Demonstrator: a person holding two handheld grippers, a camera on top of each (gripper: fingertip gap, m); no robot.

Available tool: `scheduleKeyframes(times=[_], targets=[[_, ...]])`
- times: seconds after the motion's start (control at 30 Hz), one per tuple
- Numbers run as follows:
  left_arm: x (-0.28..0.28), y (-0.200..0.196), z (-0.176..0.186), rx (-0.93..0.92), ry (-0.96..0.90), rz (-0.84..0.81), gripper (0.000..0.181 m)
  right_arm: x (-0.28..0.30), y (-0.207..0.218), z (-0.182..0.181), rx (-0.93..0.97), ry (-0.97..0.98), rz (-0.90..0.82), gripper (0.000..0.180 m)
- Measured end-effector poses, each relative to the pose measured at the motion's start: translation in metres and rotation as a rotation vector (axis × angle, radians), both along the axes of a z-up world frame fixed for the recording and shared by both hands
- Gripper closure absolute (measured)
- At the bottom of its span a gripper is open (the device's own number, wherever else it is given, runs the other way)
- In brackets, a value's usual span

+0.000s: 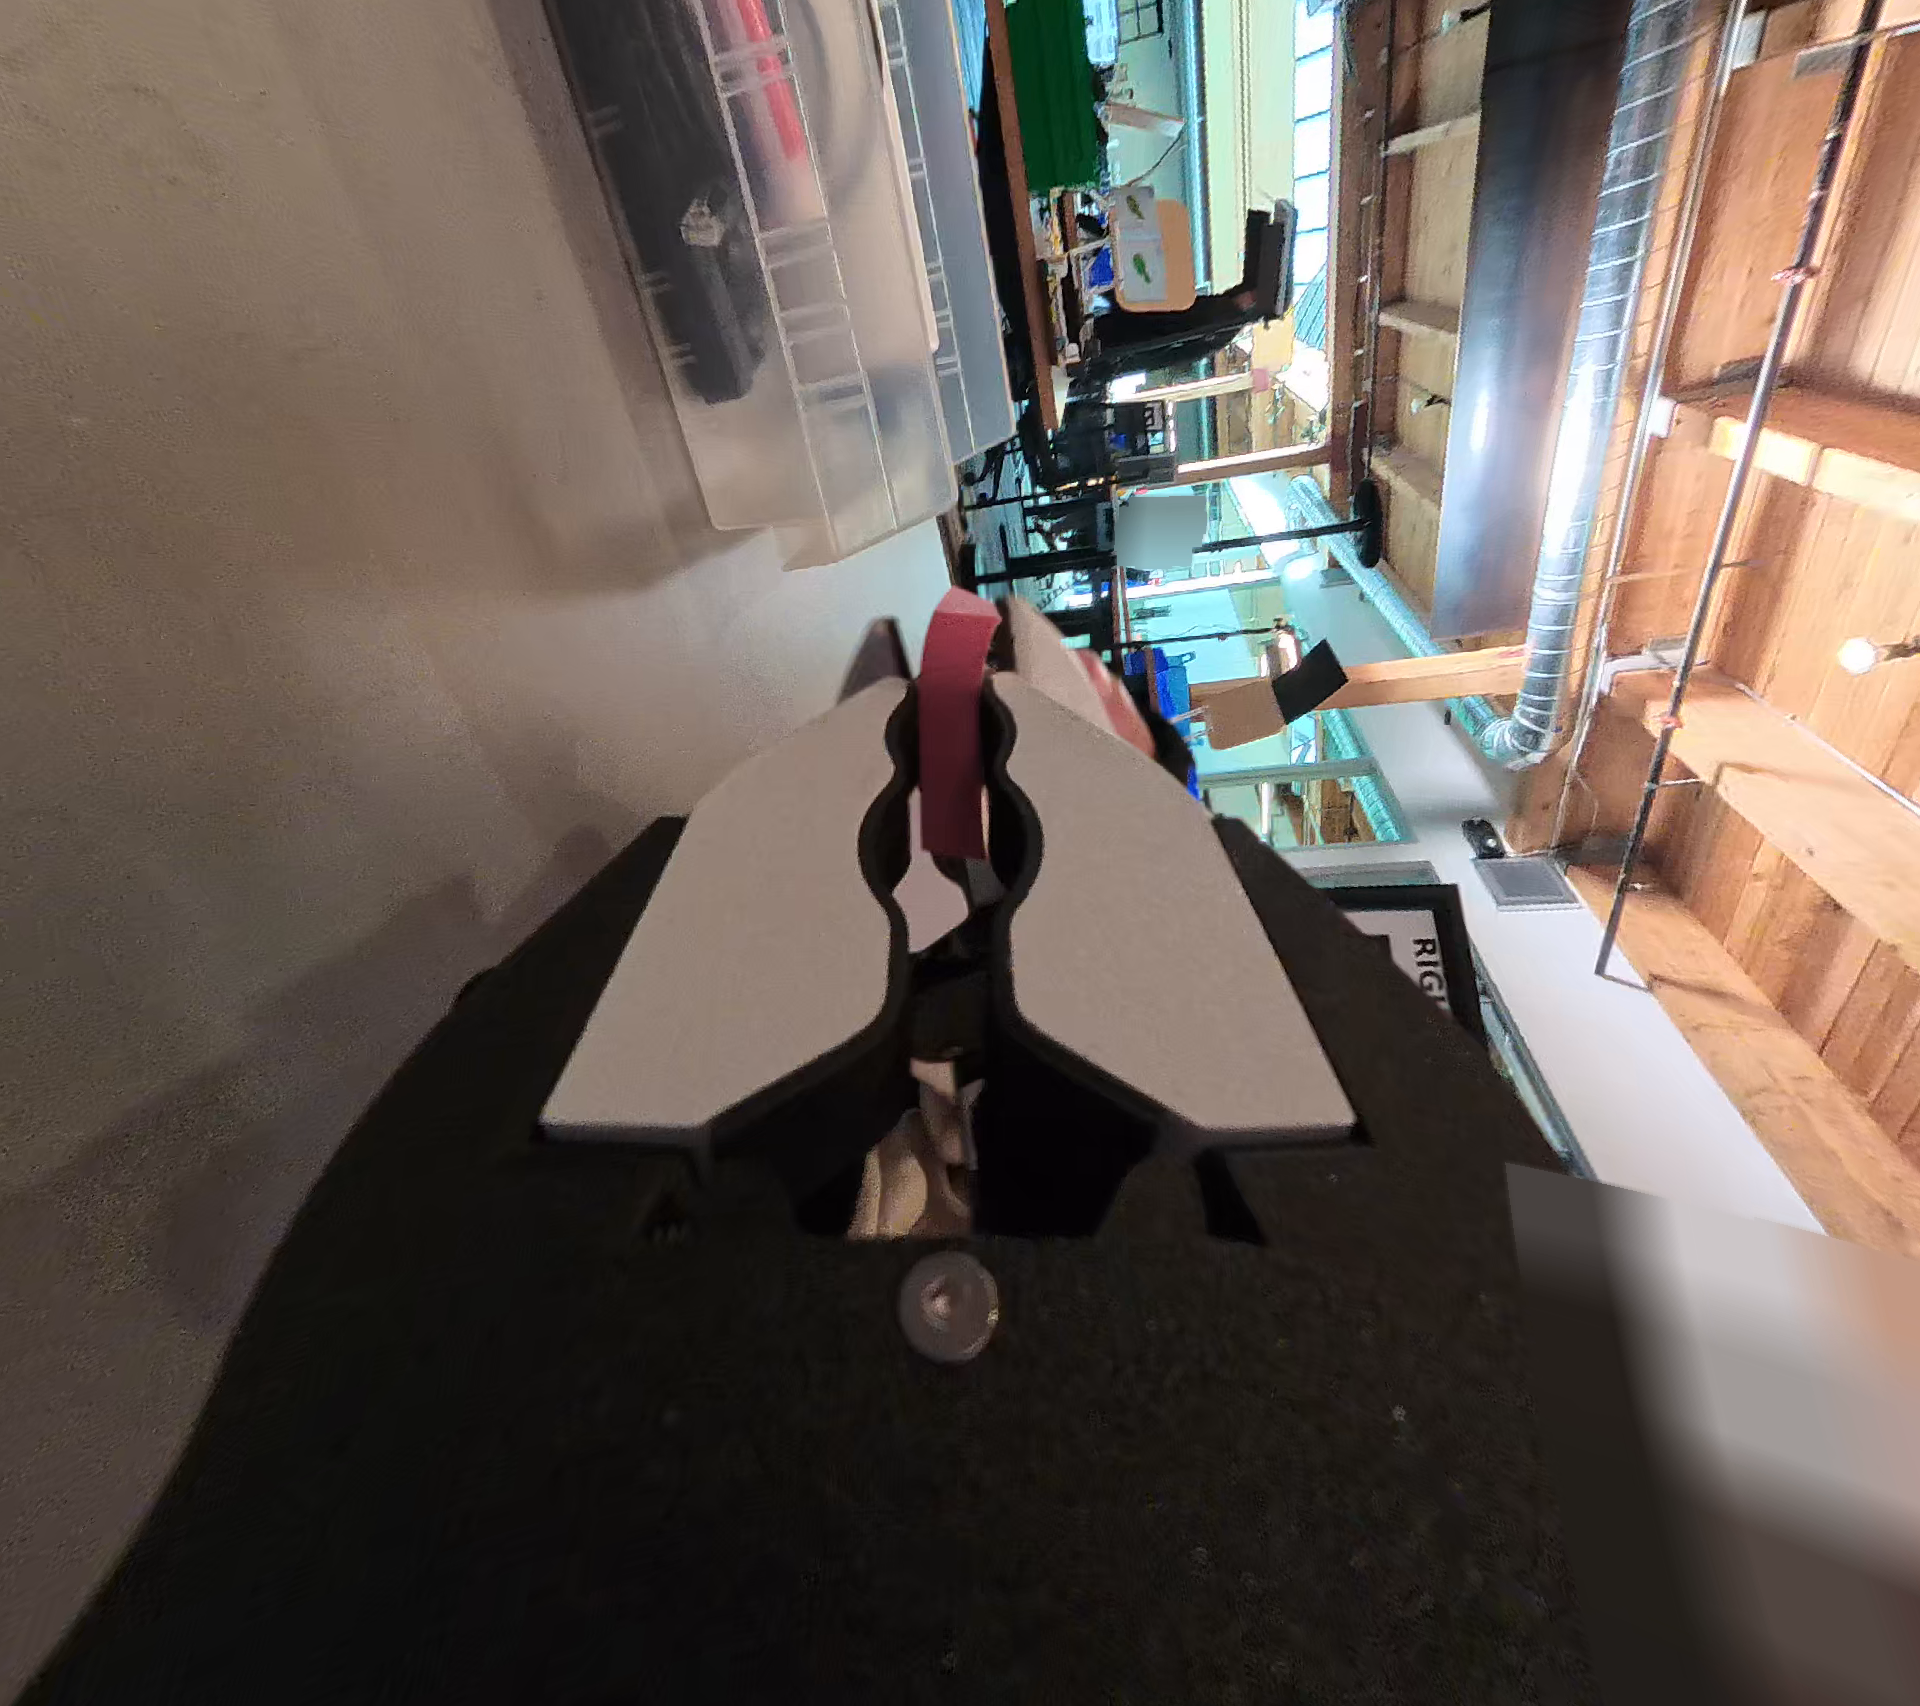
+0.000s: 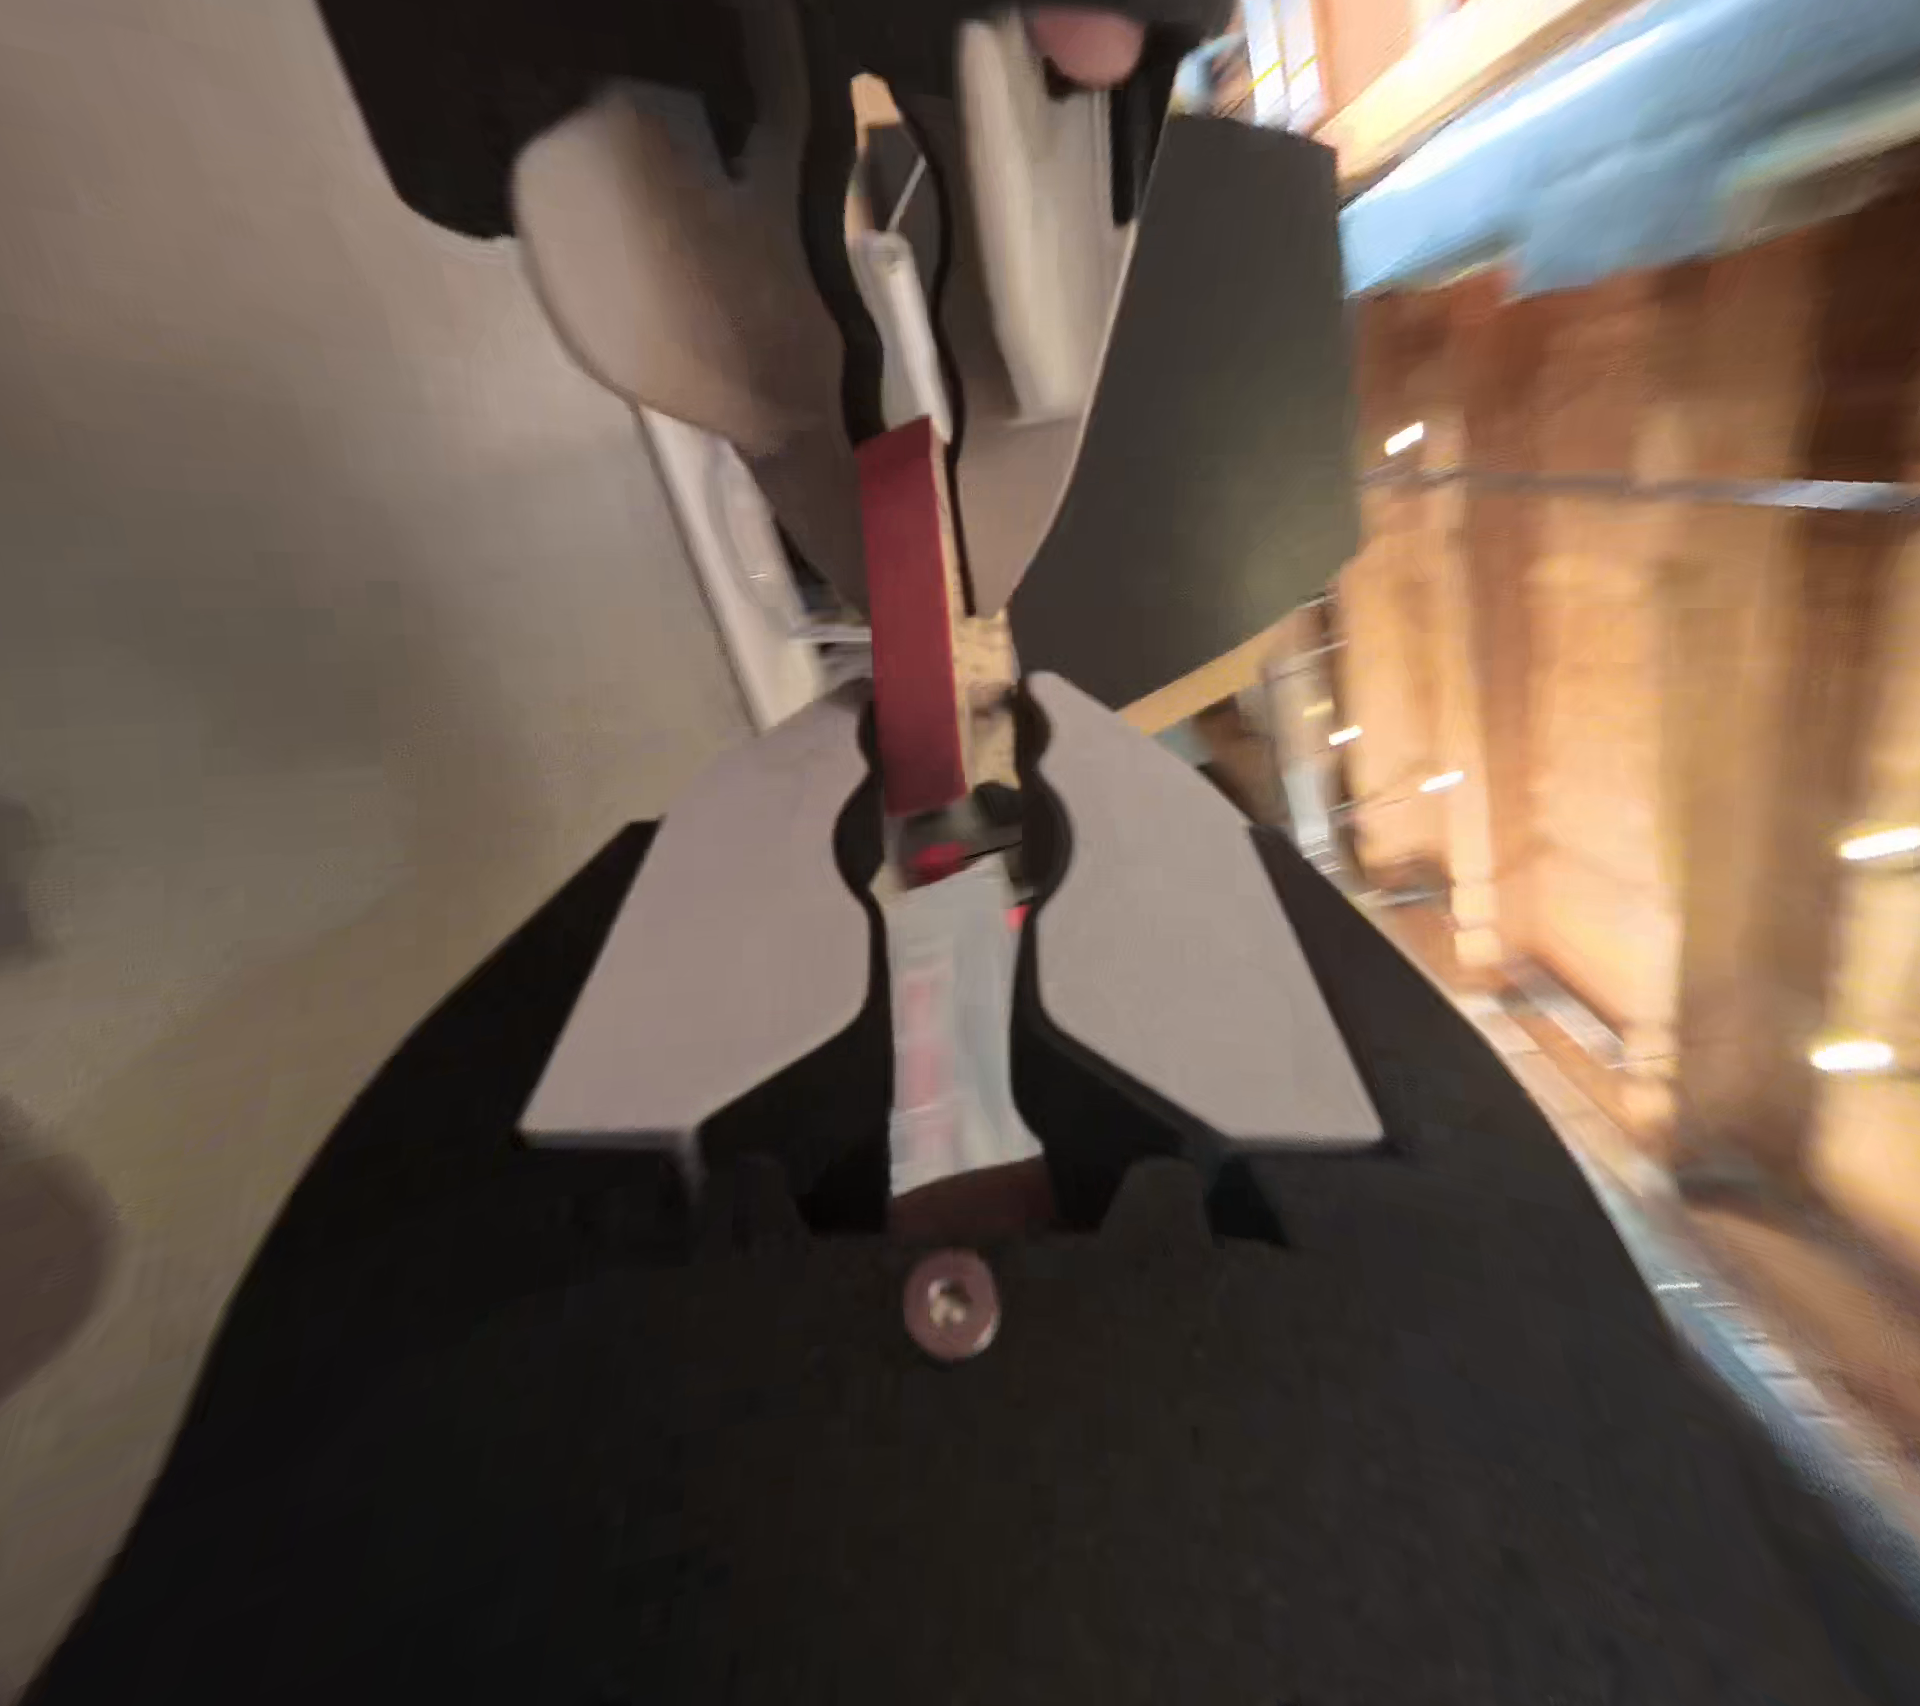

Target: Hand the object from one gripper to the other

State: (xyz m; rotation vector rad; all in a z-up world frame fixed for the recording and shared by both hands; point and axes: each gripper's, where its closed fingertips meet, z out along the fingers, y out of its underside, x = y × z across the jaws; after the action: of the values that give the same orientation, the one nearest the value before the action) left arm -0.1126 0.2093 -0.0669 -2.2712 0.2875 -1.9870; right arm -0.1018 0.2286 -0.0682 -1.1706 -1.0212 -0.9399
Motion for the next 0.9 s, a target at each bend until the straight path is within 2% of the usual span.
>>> scheduleKeyframes(times=[0.07,0.27,0.33,0.43,0.5,0.57,0.7,0.9], targets=[[-0.001,0.002,-0.001,-0.019,-0.012,0.013,0.172,-0.005,-0.005,-0.001,0.067,-0.084,0.017,0.168],[-0.002,0.002,0.000,-0.037,-0.037,-0.015,0.165,-0.006,-0.006,-0.005,-0.021,-0.029,0.030,0.170],[-0.009,0.011,0.005,0.012,-0.041,0.021,0.158,-0.004,-0.005,-0.005,-0.096,0.076,0.063,0.170],[-0.035,0.032,0.009,0.290,0.100,0.160,0.149,0.000,-0.003,-0.006,-0.319,0.371,0.144,0.170],[-0.043,0.029,0.014,0.483,0.159,0.174,0.138,0.002,-0.003,-0.005,-0.473,0.581,0.200,0.170],[-0.044,0.015,0.008,0.620,0.180,0.165,0.138,0.003,-0.004,-0.002,-0.564,0.731,0.241,0.170],[-0.038,-0.008,-0.016,0.708,0.157,0.145,0.138,0.010,0.000,-0.008,-0.609,0.777,0.211,0.170],[-0.031,-0.015,-0.013,0.683,-0.010,0.135,0.136,-0.002,-0.006,-0.011,-0.651,0.783,0.239,0.170]])
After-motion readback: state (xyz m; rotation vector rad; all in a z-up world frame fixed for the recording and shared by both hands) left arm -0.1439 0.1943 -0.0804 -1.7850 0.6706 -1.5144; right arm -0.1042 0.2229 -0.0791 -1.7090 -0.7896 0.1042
